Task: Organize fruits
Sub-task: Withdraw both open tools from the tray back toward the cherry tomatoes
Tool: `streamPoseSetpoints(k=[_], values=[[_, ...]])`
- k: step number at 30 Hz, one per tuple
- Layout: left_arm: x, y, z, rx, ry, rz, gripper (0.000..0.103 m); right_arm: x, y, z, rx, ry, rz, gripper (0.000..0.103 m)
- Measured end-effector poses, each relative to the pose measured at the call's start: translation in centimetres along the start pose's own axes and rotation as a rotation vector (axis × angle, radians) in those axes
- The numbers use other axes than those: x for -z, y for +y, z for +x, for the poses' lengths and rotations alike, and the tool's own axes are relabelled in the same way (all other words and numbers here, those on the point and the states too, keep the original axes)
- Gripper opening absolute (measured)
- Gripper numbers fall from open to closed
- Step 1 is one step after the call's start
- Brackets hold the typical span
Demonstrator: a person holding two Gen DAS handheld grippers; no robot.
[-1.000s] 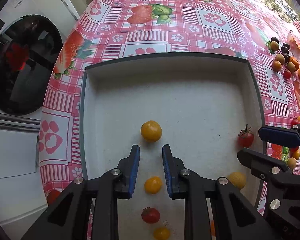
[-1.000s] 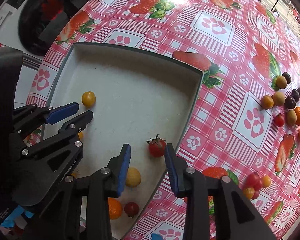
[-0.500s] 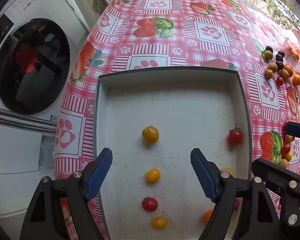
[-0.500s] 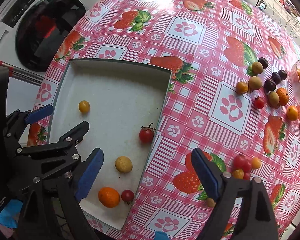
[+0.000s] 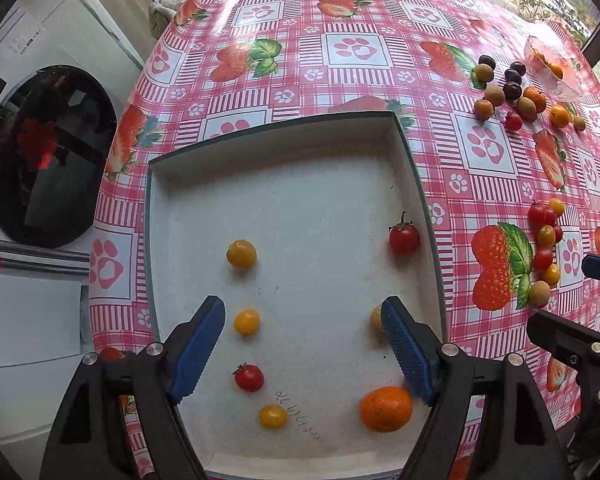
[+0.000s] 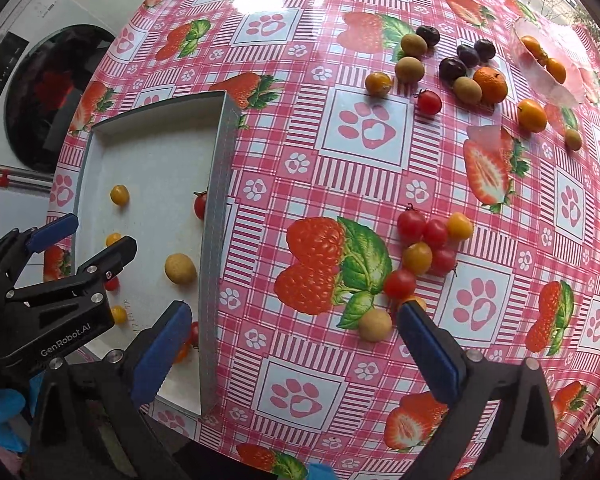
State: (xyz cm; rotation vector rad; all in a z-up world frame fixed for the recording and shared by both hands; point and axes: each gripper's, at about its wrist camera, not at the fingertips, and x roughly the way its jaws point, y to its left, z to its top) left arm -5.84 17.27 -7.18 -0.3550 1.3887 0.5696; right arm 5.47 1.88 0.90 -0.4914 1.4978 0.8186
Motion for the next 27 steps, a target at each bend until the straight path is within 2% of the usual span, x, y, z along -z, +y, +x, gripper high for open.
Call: streamPoseSetpoints(k=[9, 15, 27], values=[[0.0, -2.8, -0.6, 0.000, 0.008, 0.078, 0.081, 2.4, -5.0, -0.1, 0.008, 0.008, 0.109, 0.103], [-0.1, -4.5, 0.3, 0.037, 0.064, 0.112, 0.081, 4.4, -8.4, 0.2, 0.021, 0.025, 0.185, 0.103], [-1.9, -9.6, -1.0, 0.118, 0.030, 0.186, 0.081, 7.4, -12.8, 0.9, 0.043, 0.060, 0.289, 0.103]])
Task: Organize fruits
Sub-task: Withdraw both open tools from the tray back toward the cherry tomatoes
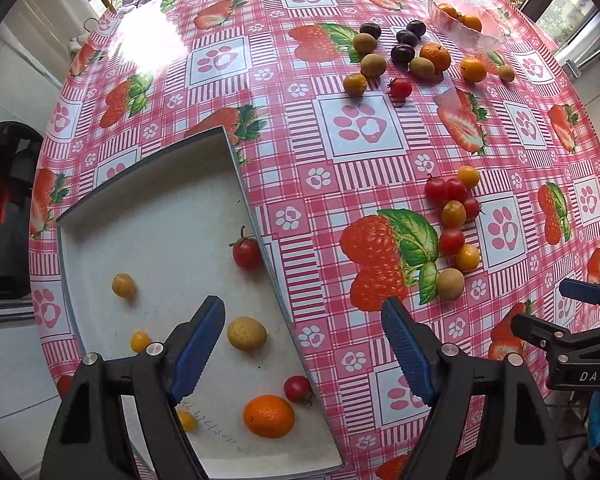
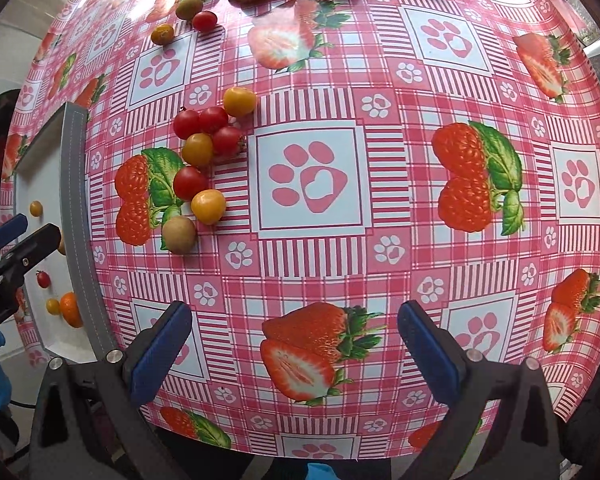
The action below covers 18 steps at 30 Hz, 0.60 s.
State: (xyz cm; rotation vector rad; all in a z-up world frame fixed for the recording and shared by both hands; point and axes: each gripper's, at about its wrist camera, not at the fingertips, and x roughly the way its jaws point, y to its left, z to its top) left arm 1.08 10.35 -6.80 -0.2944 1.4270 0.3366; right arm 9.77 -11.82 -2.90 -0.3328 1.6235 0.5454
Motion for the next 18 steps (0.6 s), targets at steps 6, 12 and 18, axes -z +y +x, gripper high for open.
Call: streamPoseSetpoints(k=[6, 12, 18], values=[[-2.3, -3.2, 1.1, 0.002, -0.010, 0.087, 0.081, 0.0, -1.2, -0.1, -0.011, -0.008, 0.014, 0.103], [-3.6, -5.4, 3.5, -0.001, 0.006, 0.150, 0.081, -0.8, -1.0, 0.7, -0.003, -0.007, -0.049, 0.103], [-4.3, -6.0, 5.4, 0.024, 0.007, 0.156, 0.081, -0.3, -0.3, 1.5, 0.009, -0.009, -0.117, 0.103]])
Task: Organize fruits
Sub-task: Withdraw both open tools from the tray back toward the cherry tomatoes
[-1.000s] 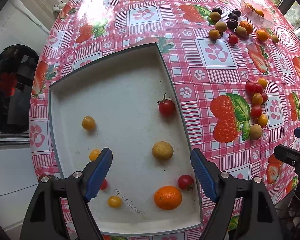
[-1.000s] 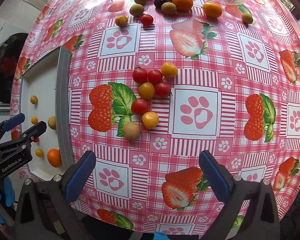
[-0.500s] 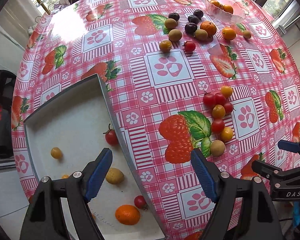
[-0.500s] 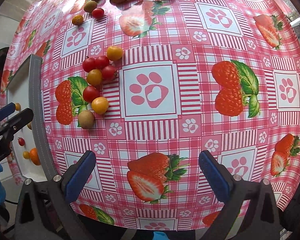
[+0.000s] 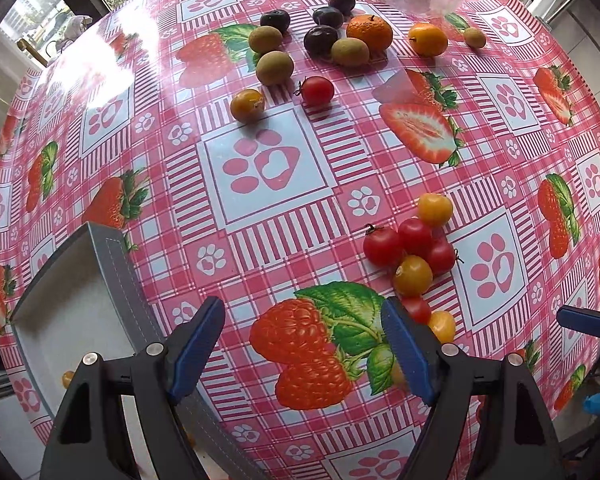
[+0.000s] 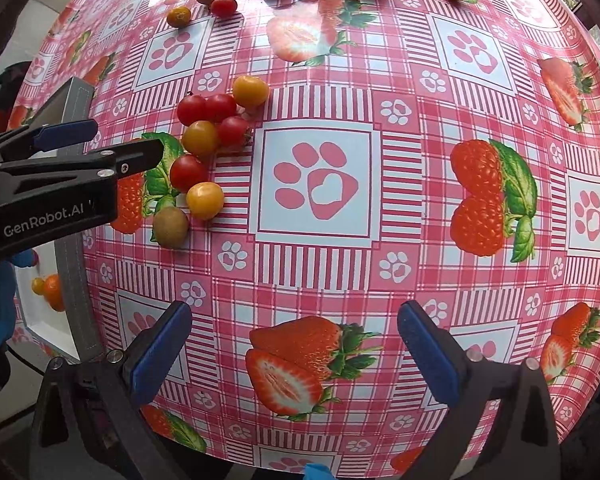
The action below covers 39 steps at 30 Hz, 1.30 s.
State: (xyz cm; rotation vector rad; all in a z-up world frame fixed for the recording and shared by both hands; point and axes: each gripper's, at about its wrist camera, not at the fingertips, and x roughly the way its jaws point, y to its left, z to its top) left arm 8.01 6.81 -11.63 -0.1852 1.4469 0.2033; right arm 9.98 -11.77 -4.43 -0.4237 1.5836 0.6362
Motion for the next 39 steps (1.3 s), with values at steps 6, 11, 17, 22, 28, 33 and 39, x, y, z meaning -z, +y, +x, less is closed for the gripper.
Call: streamPoseSetpoints(k=[6, 11, 17, 22, 28, 33, 39], values=[[-0.8, -0.2, 0.8, 0.006, -0.027, -0.018, 0.081, 0.2, 1.1, 0.7, -0.001, -0.012, -0.032, 0.103], [-2.2, 0.5, 0.9, 0.057, -0.051, -0.069, 0.081, -1.6, 2.6, 1.0, 0.006, -0.036, -0.065, 0.101], [-3.8, -0.6, 0.7, 0.058, -0.075, -0.070, 0.081, -3.2, 3.6, 0.8, 0.010, -0.050, -0.080, 0.094], [-5.6, -0.9, 0.1, 0.050, -0.099, -0.080, 0.081, -4.8, 2.4, 0.0, 0.000, -0.073, -0.056, 0.094], [-4.5, -1.9, 0.2, 0.033, -0.087, -0.007, 0.081, -5.3, 0.0, -1.0, 0.003, -0.087, -0.025, 0.094], [-5.1, -1.8, 0.5, 0.075, -0.095, -0.066, 0.081, -4.7, -2.0, -1.1, -0.001, -0.096, 0.007, 0.094], [-7.1, -1.4, 0.8, 0.099, -0.095, -0.109, 0.081, -4.3, -2.7, -1.9, -0.004, -0.120, 0.028, 0.094]])
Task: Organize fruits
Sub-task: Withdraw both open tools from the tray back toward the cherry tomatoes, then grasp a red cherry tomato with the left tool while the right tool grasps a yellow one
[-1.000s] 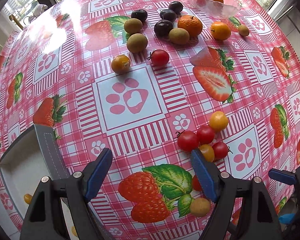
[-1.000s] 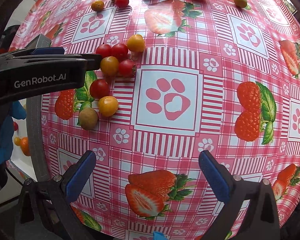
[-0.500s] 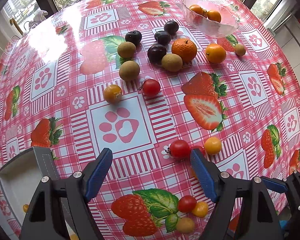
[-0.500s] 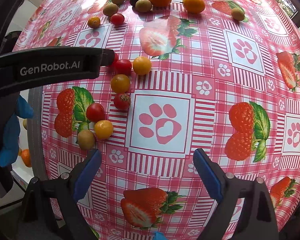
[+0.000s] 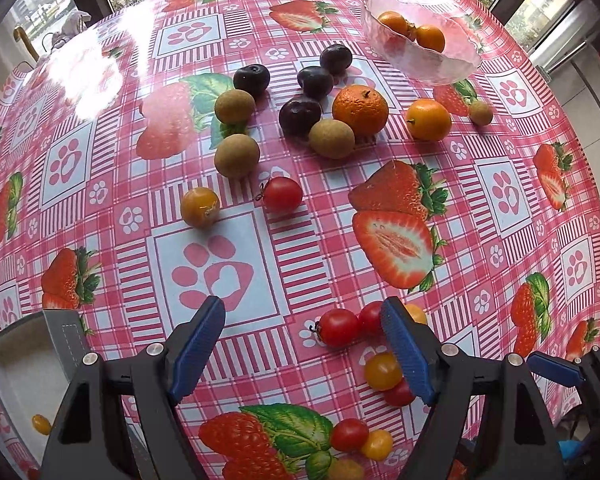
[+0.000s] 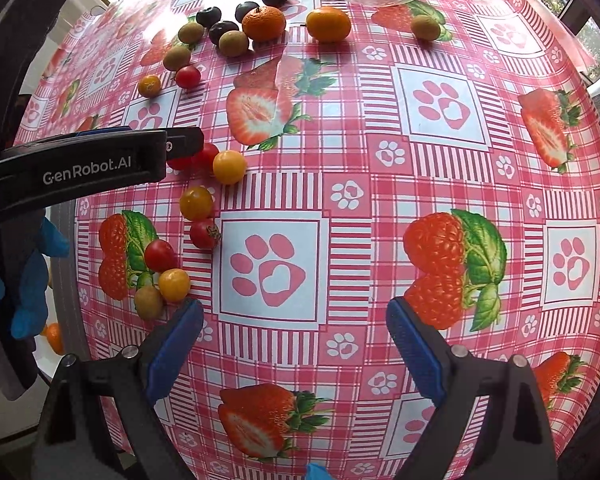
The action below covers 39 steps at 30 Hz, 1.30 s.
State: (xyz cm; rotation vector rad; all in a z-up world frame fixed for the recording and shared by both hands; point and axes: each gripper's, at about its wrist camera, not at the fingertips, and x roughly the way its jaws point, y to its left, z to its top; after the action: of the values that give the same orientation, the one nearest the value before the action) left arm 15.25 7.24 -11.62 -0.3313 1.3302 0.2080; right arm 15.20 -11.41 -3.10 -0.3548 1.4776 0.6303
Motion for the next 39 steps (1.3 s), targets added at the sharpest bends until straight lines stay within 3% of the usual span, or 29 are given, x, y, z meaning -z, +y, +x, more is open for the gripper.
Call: streamPoseSetpoints(k=[3, 6, 12, 18, 26, 28, 33, 39], values=[[-1.1, -0.5, 0.3, -0.011, -0.006, -0.009, 0.081, -0.1, -0.7, -0.4, 0.000, -0.006, 0.007, 0.094], [-0.4, 0.8, -0.1, -0.111, -0.031, 0.025, 0.081, 0.0, -1.4, -0.8, -0.007, -0.010, 0.024, 0.094], [0.1, 3.5, -1.3, -0.071, -0.039, -0.031, 0.081, -0.3, -1.8, -0.9, -0.023, -0.016, 0.040, 0.094], [1.5, 0.4, -0.8, -0.059, -0.015, 0.073, 0.081, -1.3, -1.3, -0.8, -0.028, -0.025, 0.038, 0.094], [2.4, 0.2, 0.7, -0.102, 0.013, 0.051, 0.080, -3.5, -0.8, -0.3, -0.053, -0.035, 0.065, 0.094], [2.5, 0.6, 0.7, -0.092, 0.011, 0.033, 0.074, -4.5, -0.4, 0.2, -0.064, -0.036, 0.063, 0.089], [2.9, 0.8, 0.3, -0.096, -0.007, 0.017, 0.070, -6.5, 0.3, 2.1, -0.088, -0.006, 0.062, 0.060], [2.5, 1.2, 0.3, -0.084, -0.014, 0.037, 0.067, -7.2, 1.0, 2.6, -0.163, 0.015, 0.000, 0.058]])
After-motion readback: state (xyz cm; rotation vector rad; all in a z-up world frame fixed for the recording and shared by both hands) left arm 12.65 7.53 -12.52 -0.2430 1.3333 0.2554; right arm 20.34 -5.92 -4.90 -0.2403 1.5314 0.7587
